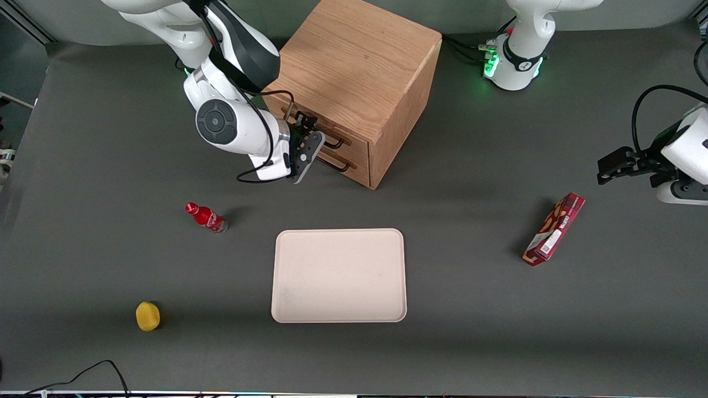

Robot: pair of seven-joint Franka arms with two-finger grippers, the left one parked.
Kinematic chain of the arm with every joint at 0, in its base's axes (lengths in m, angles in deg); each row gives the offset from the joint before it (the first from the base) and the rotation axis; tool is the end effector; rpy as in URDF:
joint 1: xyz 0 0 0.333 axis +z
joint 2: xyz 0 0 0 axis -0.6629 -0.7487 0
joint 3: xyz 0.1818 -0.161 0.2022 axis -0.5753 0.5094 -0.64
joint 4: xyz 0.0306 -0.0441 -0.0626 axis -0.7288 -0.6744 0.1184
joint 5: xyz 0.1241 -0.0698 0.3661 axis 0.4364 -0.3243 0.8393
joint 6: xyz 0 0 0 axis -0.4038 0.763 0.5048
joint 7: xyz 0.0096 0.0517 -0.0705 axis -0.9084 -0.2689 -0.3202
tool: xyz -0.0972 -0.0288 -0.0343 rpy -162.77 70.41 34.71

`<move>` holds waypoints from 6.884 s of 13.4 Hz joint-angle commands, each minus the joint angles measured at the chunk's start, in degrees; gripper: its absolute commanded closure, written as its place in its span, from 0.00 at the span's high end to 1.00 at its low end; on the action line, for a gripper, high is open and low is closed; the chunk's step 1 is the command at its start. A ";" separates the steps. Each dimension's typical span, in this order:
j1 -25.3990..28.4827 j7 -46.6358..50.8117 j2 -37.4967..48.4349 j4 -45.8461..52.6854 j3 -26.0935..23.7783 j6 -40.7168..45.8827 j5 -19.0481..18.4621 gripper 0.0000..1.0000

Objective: Open upper drawer

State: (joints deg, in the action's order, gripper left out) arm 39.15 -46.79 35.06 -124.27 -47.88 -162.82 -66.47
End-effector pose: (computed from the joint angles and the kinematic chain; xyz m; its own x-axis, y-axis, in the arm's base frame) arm 0.4754 0.3507 0.3970 0.6137 0.7876 -0.0558 0.7013 -0.5762 -0.4197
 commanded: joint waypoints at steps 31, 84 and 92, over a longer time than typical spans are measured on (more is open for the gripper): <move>-0.97 -5.23 -5.59 7.83 6.49 -1.21 -11.21 1.00; -0.88 43.46 11.63 31.91 20.26 31.62 -18.33 1.00; -1.41 40.32 27.79 -1.02 28.55 12.61 -13.94 1.00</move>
State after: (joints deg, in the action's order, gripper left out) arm 37.54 -5.19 54.94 -113.77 -19.98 -144.31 -81.96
